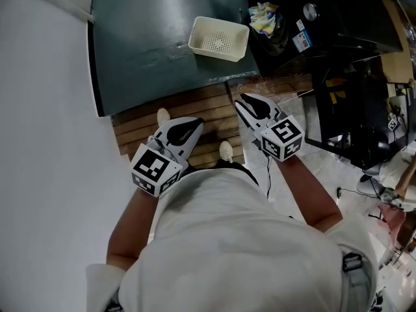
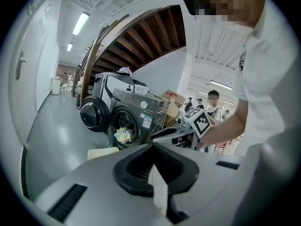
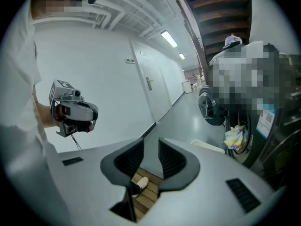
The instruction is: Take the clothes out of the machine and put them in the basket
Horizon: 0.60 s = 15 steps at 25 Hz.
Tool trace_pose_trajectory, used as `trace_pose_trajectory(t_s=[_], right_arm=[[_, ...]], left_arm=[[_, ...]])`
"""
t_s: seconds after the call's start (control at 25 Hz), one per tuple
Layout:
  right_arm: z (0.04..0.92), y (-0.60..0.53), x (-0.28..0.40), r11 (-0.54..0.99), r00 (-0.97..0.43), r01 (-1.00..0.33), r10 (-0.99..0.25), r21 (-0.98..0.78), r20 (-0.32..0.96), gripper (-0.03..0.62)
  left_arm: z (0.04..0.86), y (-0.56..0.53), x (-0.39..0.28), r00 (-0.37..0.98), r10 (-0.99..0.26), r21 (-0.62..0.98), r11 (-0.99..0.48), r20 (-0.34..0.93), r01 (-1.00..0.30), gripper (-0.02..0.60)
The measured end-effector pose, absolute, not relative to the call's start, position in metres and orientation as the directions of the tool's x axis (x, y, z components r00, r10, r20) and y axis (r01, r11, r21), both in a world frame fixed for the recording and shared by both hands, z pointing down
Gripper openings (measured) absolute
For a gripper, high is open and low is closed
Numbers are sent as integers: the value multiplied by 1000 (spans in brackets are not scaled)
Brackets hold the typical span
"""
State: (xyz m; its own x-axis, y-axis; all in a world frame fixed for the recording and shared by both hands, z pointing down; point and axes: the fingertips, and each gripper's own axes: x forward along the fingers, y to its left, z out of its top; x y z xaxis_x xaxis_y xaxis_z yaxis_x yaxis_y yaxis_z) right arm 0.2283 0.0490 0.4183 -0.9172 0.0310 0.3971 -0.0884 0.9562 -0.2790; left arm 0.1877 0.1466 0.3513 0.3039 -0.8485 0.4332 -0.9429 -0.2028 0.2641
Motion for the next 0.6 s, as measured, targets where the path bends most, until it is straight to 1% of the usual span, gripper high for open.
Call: trace_pose_trajectory(t_s=[0.24, 0.36, 0.44, 0.6], right_arm=[[421, 41, 144, 946, -901, -191, -63, -262, 430, 81], [412, 40, 103, 931, -878, -263, -123, -252, 462, 81], [403, 38, 76, 914, -859, -318, -166, -252, 484, 100], [381, 33, 31, 848, -826, -434, -239, -305, 511, 104]], left_arm=[[353, 139, 89, 374, -843, 257, -291, 385, -921, -5], [342, 140, 36, 417, -829, 257, -339, 373, -905, -5], [333, 142, 2, 456, -808, 262, -379, 373, -887, -5], [310, 148, -55, 545, -736, 266, -476, 400, -838, -5]])
